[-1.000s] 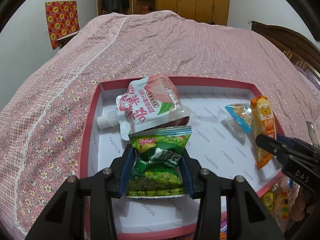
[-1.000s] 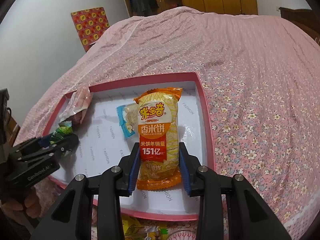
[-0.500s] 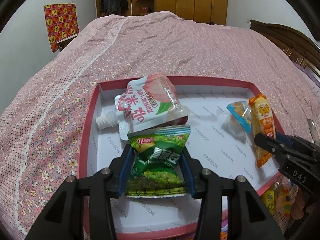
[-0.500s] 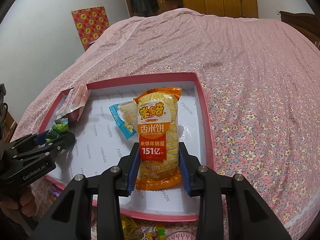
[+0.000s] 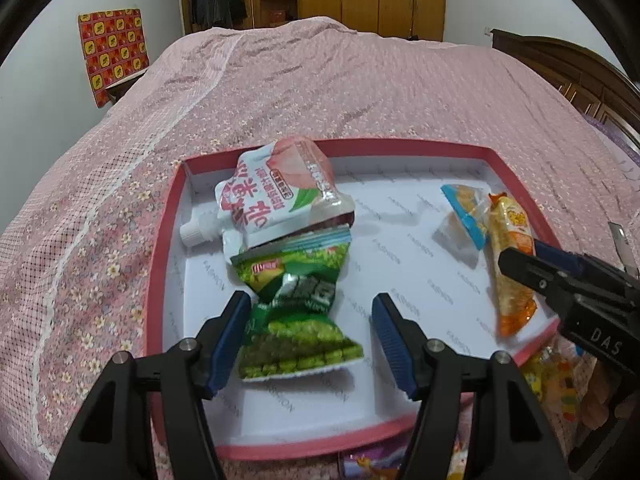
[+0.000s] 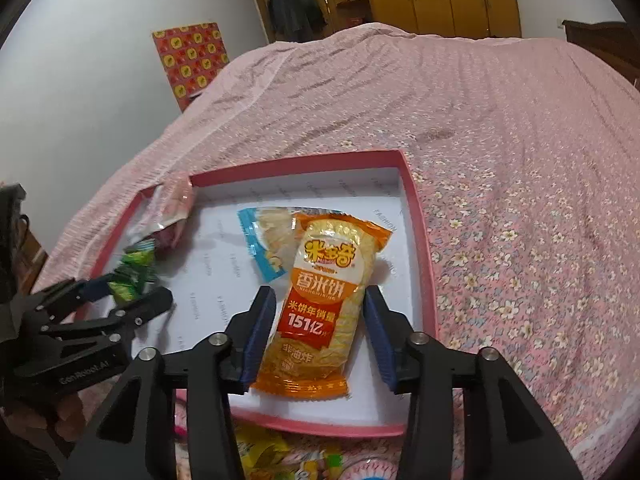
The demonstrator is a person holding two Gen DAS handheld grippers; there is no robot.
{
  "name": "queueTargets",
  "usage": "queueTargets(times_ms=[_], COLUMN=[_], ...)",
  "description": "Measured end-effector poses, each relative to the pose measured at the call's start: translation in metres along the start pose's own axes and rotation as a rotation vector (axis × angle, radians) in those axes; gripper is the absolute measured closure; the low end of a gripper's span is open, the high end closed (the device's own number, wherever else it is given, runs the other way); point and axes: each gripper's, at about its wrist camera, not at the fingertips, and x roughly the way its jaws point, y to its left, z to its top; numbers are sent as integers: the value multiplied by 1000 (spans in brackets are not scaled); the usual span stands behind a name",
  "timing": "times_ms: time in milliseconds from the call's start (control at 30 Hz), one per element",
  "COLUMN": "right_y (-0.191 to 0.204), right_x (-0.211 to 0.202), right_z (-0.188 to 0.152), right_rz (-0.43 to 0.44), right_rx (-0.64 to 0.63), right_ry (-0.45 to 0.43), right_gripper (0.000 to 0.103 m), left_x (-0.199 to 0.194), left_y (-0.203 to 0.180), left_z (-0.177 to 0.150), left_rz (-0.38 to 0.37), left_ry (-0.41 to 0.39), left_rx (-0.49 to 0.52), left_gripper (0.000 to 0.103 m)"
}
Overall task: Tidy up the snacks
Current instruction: 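Lower both bags into the box and open both tools, then withdraw both tools from the box toward the remaining snacks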
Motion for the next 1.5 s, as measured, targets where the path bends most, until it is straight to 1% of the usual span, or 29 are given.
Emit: queueTargets(times_ms=[200,367,833,1067,1267,1500], right_y=[3,8,16,17,16,11], right_x=[-18,-34,-68,-80,-92,-100], right_z=[-6,-10,-28,-39,-52,-66], right_rz=[28,47,56,52,49,39], right_rx=[7,0,9,20,25,28], right_ry=[-11,-29,-45,-32,-26,-11], right_gripper=[52,52,52,52,52,52], left_x=[-19,-31,-63,-80,-88,-81], left_y=[-4,-6,-3,-1,-9,-23], left_z=[-5,-11,-33,-45,-56,-62], left_rz=[-18,-38,-36,-33,-32,-44], left_ry=[2,13,11,8,20,44], left_rx=[14,1,-39,-55,-46,-29], left_gripper=[37,37,36,36,36,36])
